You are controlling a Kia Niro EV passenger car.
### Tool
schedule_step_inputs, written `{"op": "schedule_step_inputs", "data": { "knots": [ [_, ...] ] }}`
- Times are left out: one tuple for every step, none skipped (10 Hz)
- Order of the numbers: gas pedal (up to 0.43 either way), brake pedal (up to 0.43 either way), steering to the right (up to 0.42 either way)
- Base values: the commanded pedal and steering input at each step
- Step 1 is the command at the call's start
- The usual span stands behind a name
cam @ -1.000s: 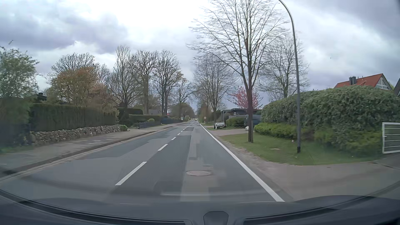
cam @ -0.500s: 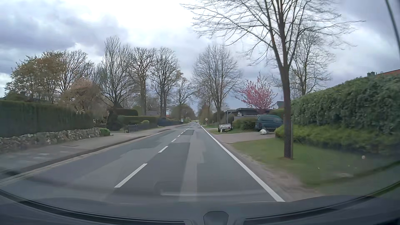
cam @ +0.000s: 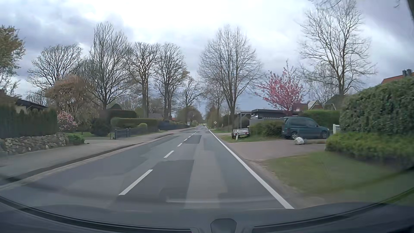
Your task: Follow the waypoints while adhering to traffic rules and regulations
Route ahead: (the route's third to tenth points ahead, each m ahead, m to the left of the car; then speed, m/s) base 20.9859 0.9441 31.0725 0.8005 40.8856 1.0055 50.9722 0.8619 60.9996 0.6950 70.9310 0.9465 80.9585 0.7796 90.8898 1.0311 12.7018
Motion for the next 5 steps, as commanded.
{"op": "schedule_step_inputs", "data": {
  "knots": [
    [0.047,0.0,-0.001],
    [0.047,0.0,-0.001],
    [0.047,0.0,-0.001],
    [0.047,0.0,0.0],
    [0.047,0.0,0.002]
  ]
}}
